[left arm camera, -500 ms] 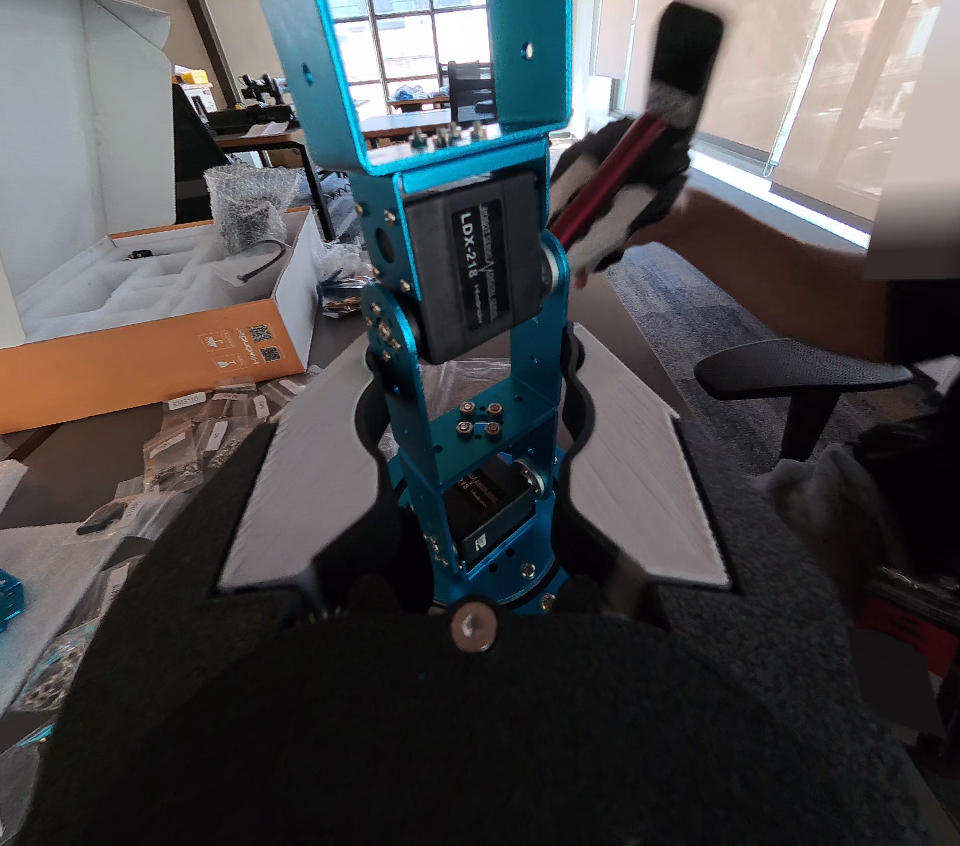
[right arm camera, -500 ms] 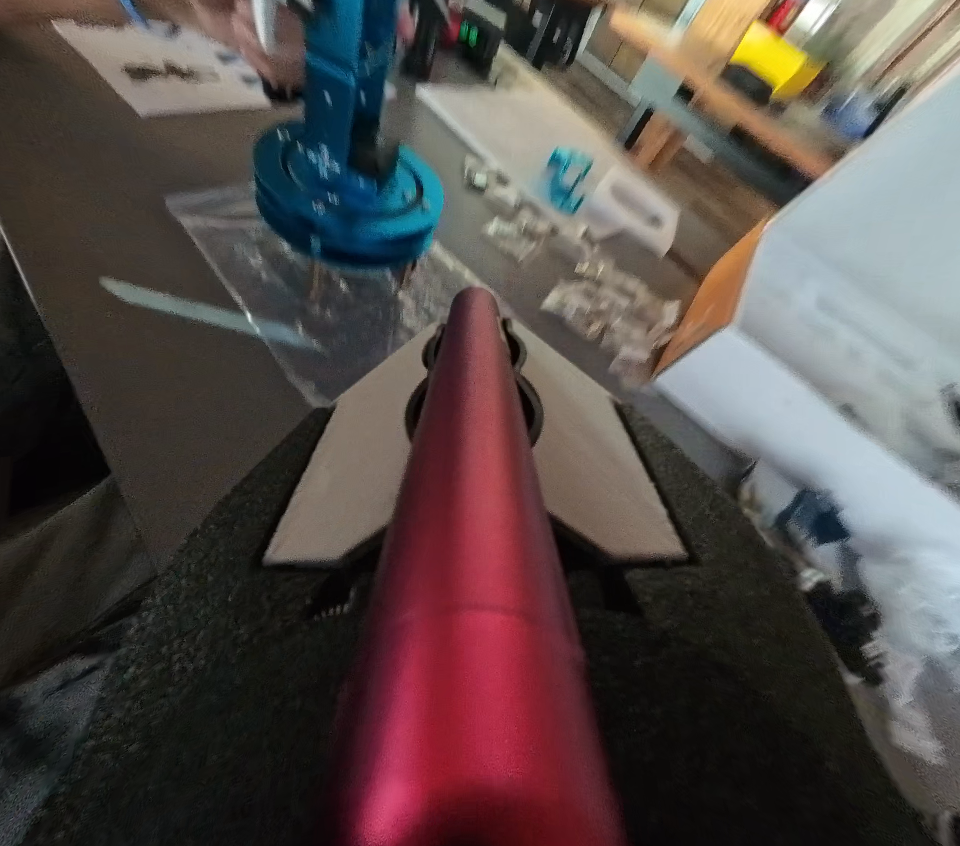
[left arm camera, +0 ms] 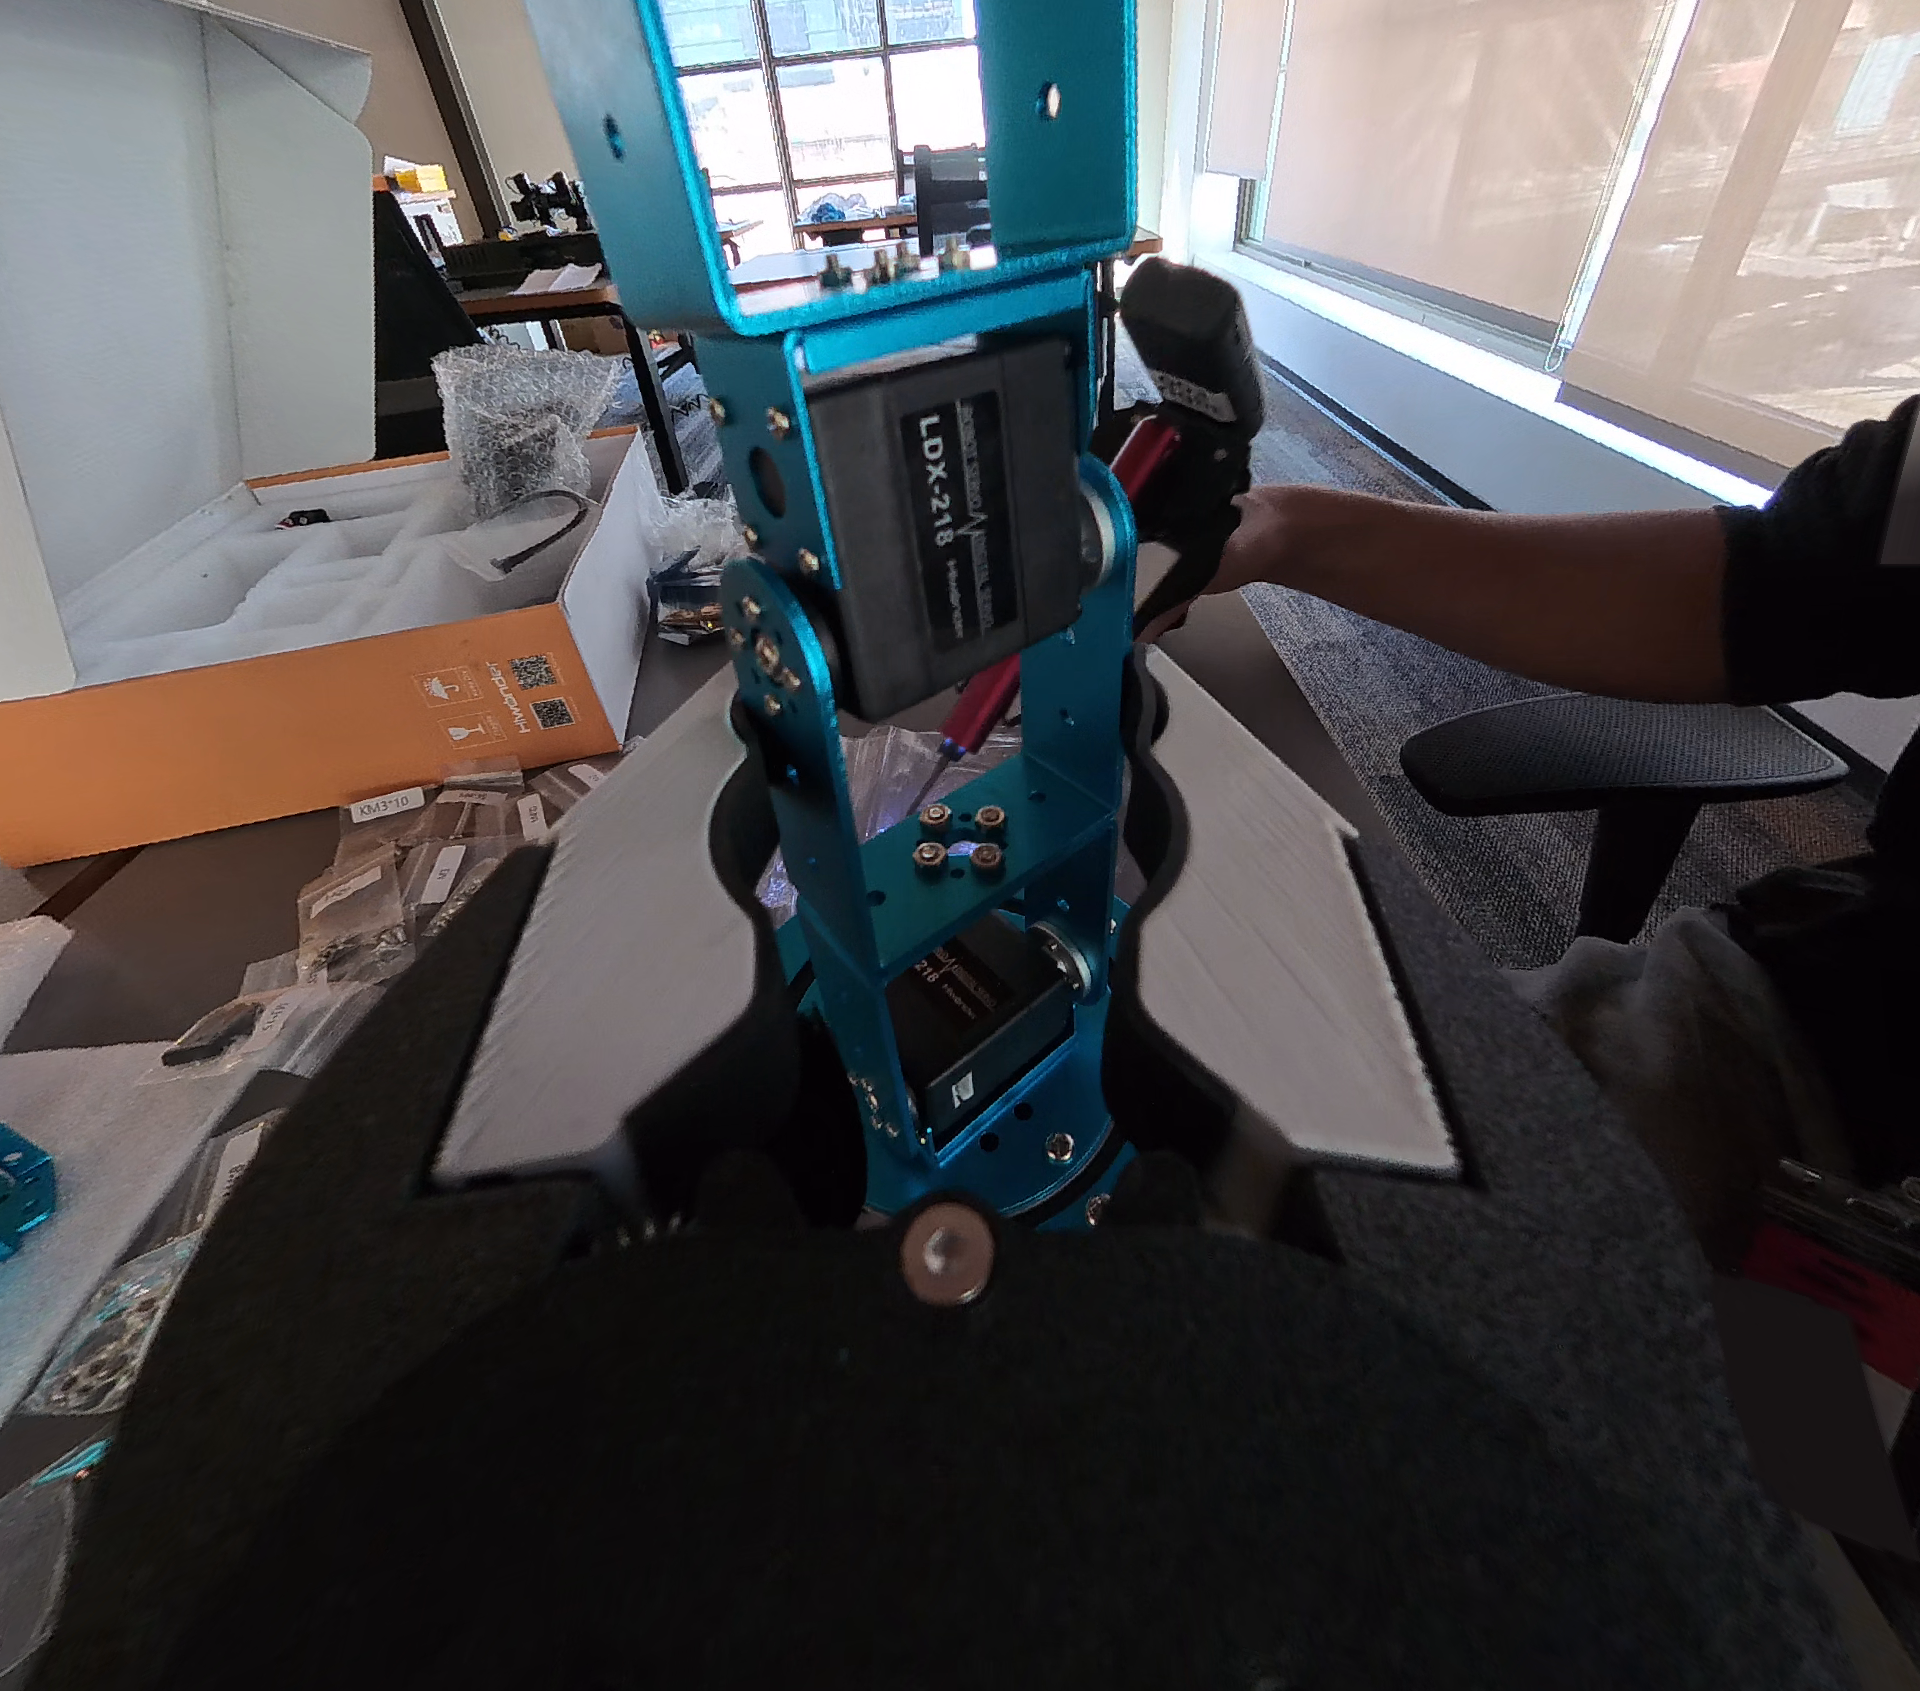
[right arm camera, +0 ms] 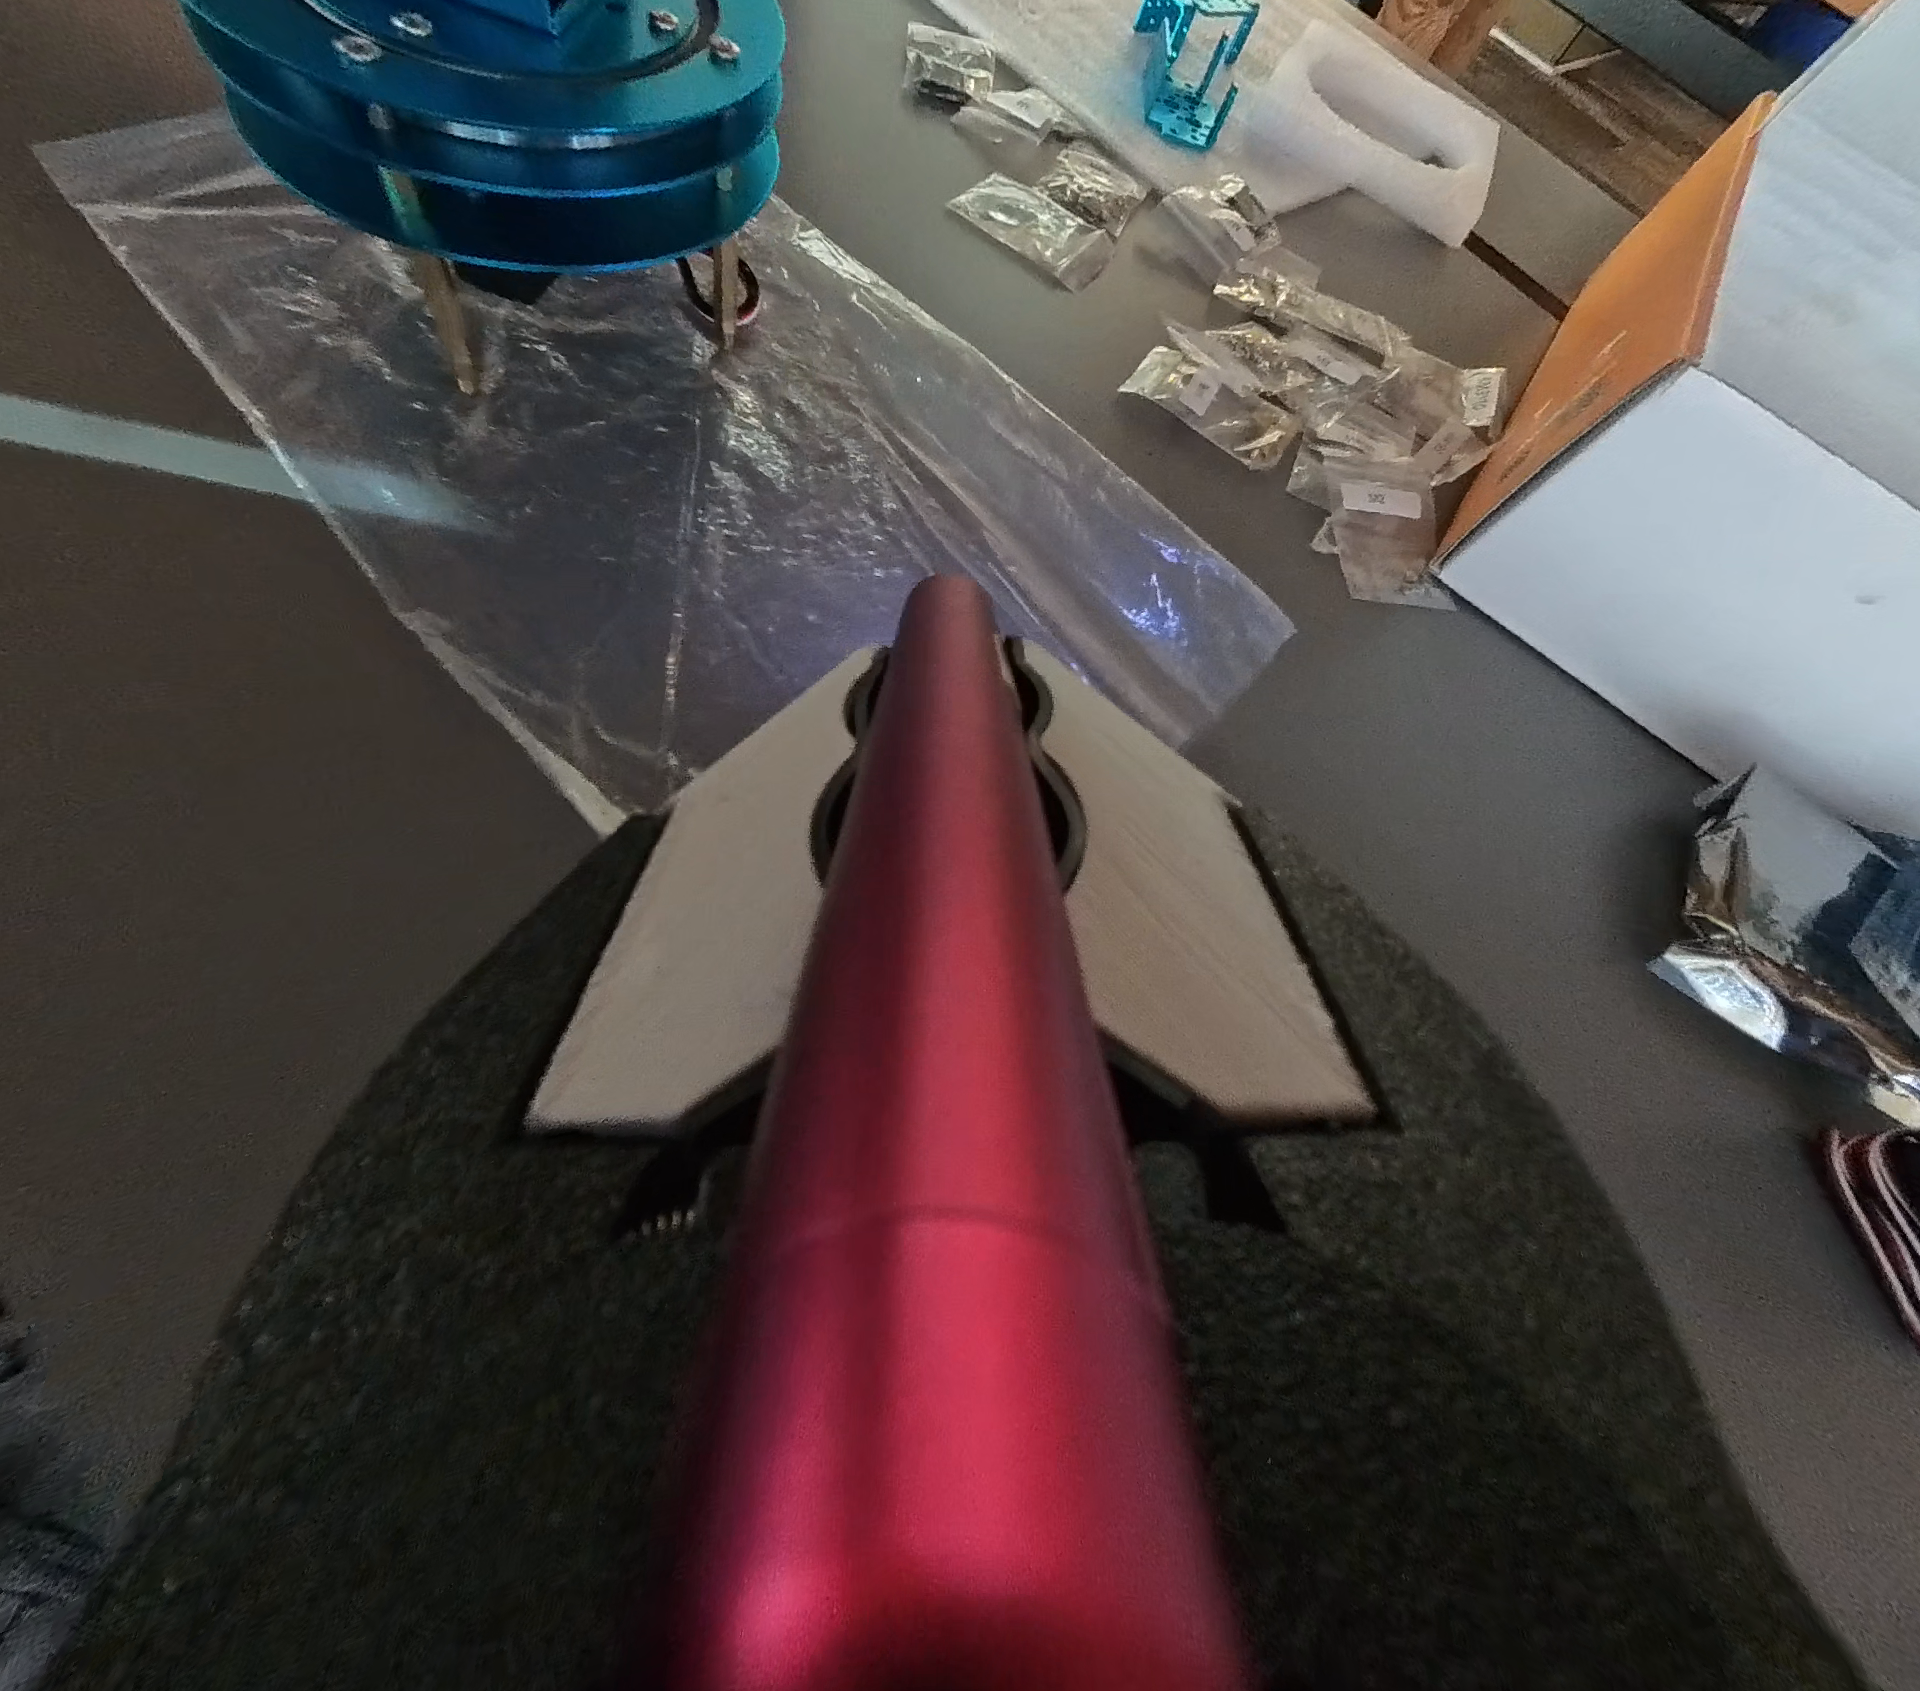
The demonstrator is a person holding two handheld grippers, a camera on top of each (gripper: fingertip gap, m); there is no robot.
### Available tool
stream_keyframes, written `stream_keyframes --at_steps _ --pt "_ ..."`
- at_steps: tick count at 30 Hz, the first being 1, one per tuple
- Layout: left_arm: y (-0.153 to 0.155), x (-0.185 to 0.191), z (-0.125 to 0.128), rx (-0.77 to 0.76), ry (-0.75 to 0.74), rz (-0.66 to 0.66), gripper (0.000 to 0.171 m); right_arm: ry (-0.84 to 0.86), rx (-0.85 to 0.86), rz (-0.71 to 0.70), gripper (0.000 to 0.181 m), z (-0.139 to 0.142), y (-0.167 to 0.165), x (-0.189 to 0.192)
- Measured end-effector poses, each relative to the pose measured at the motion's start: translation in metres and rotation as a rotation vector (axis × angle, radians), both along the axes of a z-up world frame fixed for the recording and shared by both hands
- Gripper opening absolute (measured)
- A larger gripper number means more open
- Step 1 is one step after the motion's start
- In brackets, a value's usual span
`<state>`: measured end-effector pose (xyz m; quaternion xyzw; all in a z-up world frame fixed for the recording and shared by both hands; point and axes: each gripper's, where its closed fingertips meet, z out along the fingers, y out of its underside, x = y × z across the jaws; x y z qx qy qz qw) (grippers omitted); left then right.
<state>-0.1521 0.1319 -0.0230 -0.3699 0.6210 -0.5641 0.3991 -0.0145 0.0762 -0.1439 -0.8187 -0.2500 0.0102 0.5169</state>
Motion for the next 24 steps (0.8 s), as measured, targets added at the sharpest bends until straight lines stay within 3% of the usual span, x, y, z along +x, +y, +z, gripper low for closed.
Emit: stream_keyframes --at_steps 8,24 --pt "0.0 0.0 0.0 0.0 0.001 0.003 0.067 0.014 -0.039 0.021 0.021 -0.006 0.009 0.0" --pt "-0.001 0.001 -0.001 -0.002 0.003 0.001 0.067 0.089 -0.049 0.102 0.021 0.002 -0.005 -0.013"
